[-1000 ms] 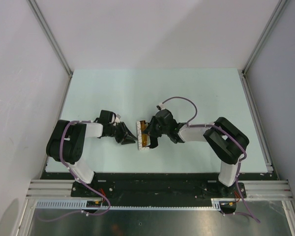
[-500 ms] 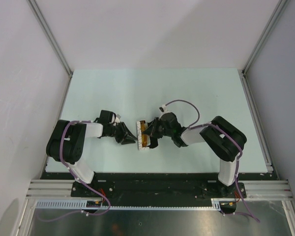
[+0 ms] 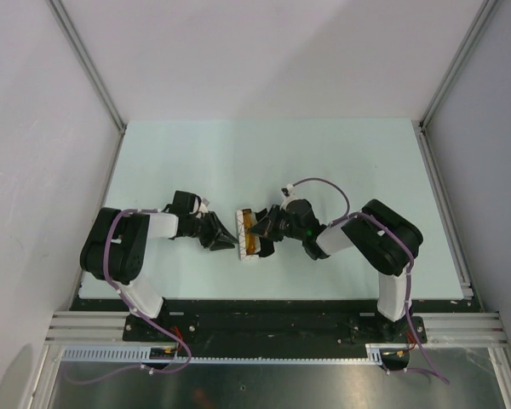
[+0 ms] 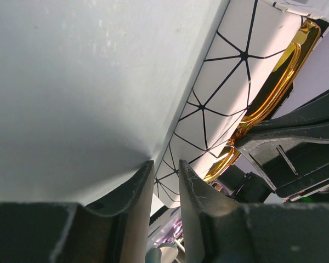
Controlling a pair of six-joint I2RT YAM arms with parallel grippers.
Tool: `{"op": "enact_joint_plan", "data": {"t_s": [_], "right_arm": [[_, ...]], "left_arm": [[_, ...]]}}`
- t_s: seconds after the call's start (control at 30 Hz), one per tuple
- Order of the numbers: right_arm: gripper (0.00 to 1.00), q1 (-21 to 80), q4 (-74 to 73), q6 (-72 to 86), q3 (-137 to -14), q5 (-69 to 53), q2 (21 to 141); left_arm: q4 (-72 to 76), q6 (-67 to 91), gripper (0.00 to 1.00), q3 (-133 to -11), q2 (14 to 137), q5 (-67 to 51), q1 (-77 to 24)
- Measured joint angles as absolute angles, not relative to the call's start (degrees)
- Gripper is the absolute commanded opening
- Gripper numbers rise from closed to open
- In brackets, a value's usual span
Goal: Organize the sunglasses
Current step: Adjust the sunglasses in the sunglasses case.
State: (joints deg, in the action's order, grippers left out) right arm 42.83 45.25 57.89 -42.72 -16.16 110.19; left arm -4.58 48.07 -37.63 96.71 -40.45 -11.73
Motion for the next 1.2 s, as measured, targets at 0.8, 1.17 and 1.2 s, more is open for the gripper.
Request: {"op": "enact_joint_plan", "data": {"t_s": [0.8, 1.17, 1.2], "right_arm": [[0.34, 44.14, 34.70, 55.42, -46.85, -13.10, 108.99], [0.50, 46.72, 16.73, 50.17, -54.85, -5.19, 106.30], [0.50, 46.83, 15.59, 49.93, -55.05, -4.58, 105.86]], "left_arm": [[-4.60, 48.07, 0.33, -37.63, 96.90, -40.77, -11.75], [-4.60, 48.07, 0.32, -37.63, 96.99, -40.95, -11.79], [-4.60, 48.07, 0.32, -37.65, 96.99, -40.95, -11.79]]}}
